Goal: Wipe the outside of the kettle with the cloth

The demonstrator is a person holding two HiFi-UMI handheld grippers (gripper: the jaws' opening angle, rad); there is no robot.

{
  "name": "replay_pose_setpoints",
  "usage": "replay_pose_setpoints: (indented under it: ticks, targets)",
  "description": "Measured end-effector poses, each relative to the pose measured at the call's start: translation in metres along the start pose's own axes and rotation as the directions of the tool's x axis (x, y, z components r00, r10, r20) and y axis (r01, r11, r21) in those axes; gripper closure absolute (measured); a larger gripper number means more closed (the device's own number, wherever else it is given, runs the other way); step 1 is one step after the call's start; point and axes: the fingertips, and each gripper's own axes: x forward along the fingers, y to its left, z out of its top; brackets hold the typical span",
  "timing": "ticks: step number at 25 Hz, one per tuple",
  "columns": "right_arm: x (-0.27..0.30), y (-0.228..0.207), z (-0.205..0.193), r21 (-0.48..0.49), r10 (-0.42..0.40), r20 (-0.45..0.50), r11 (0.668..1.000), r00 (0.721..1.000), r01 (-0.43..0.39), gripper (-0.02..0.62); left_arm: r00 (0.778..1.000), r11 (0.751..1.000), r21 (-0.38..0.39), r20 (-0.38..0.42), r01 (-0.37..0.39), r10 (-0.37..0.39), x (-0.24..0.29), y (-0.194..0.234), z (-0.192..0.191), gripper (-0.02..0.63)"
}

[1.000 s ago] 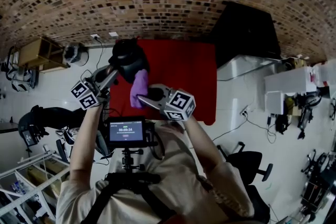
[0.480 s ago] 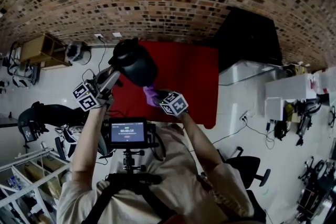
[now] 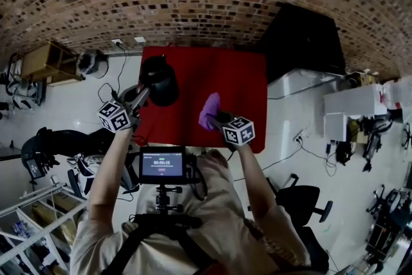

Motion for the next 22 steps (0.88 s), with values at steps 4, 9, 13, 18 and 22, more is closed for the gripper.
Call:
replay_pose_setpoints:
  ticks: [4, 9, 13, 18, 22]
  targets:
    - [-0.003, 0.004, -0.016, 0.026, -0.003, 0.001, 1.0, 1.0, 0.003, 0.503, 0.998, 0.997, -0.066, -0.048, -0.043, 0.04, 0.016, 0.039, -0.027, 0.505]
    - [-0.01, 0.007, -0.036, 0.079, -0.02, 0.018, 0.997, 1.0, 0.019, 0.503, 0.992, 0.996, -0.055, -0.106, -0.068, 0.062, 0.041, 0.074, -0.049, 0.505]
    - [-0.017, 0.007, -0.052, 0.134, -0.044, 0.031, 0.99, 0.999, 0.039, 0.503, 0.991, 0.995, -0.061, -0.11, -0.08, 0.073, 0.058, 0.096, -0.06, 0.503]
    - [-0.024, 0.0, -0.062, 0.167, -0.083, 0.029, 0.983, 0.996, 0.077, 0.503, 0.993, 0.995, -0.064, -0.095, -0.075, 0.069, 0.072, 0.109, -0.073, 0.503]
    - [-0.026, -0.004, -0.064, 0.195, -0.095, 0.038, 0.977, 0.995, 0.086, 0.503, 0.989, 0.988, -0.094, -0.101, -0.121, 0.111, 0.086, 0.124, -0.092, 0.503]
